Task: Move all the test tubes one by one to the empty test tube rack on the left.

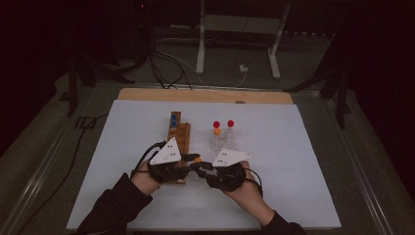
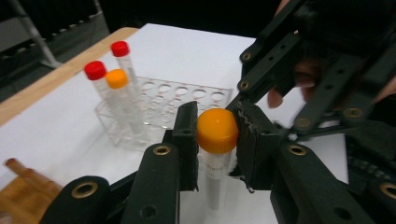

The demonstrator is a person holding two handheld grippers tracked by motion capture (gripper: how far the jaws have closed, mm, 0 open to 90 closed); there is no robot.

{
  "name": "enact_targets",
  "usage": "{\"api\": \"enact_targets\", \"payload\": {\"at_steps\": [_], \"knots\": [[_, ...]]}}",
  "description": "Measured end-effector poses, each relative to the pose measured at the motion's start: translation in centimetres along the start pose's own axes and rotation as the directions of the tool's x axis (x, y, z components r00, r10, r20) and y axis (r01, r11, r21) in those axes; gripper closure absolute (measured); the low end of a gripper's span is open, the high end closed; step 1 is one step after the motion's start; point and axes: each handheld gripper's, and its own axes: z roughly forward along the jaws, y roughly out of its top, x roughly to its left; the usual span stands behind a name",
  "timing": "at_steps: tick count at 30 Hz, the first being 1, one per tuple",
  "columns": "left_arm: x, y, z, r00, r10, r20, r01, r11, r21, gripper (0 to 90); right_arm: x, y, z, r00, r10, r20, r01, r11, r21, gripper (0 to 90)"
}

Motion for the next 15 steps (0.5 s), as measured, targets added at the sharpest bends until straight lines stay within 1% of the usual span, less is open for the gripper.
{"api": "enact_targets", "payload": {"at_steps": [3,4,5,6,7,8,10,11,13,15], "knots": [[0.6,0.1,-0.2,0.9996,-0.014,-0.025,0.014,0.9999,-0.010,71.9,-0.2,0.1,-0.4,0.9999,0.008,0.010,-0.008,1.000,-0.019,57.9],[0.8,0.2,-0.3,0.9992,-0.023,-0.033,0.023,0.9996,-0.016,71.9,-0.3,0.2,-0.6,0.9999,0.006,0.015,-0.005,1.000,-0.025,56.3],[1.1,0.2,-0.4,0.9990,-0.034,-0.031,0.033,0.9992,-0.024,71.9,-0.4,0.3,-0.8,0.9998,0.002,0.020,-0.001,1.000,-0.028,53.5],[1.2,0.2,-0.5,0.9985,-0.038,-0.039,0.037,0.9989,-0.026,72.0,-0.5,0.3,-1.0,0.9994,-0.001,0.034,0.002,0.999,-0.032,49.9],[1.4,0.3,-0.6,0.9979,-0.038,-0.052,0.037,0.9989,-0.028,71.9,-0.6,0.4,-1.2,0.9993,0.000,0.036,0.002,0.999,-0.038,47.8],[1.6,0.4,-0.7,0.9979,-0.040,-0.051,0.039,0.9988,-0.030,72.0,-0.8,0.5,-1.4,0.9993,0.001,0.038,0.000,0.999,-0.038,45.4],[2.1,0.6,-1.0,0.9962,-0.044,-0.075,0.042,0.9984,-0.037,71.9,-1.0,0.6,-1.7,0.9986,0.012,0.051,-0.009,0.998,-0.056,40.4],[2.4,0.8,-1.2,0.9956,-0.052,-0.077,0.049,0.9978,-0.044,71.9,-1.1,0.6,-1.9,0.9985,0.022,0.051,-0.019,0.998,-0.058,36.8],[3.1,1.0,-1.6,0.9928,-0.062,-0.102,0.057,0.9969,-0.053,72.0,-1.2,0.6,-2.0,0.9971,0.033,0.068,-0.029,0.997,-0.066,28.3],[3.7,1.2,-1.9,0.9902,-0.070,-0.121,0.063,0.9963,-0.059,72.0,-1.4,0.7,-2.1,0.9972,0.040,0.063,-0.036,0.997,-0.062,24.2]]}}
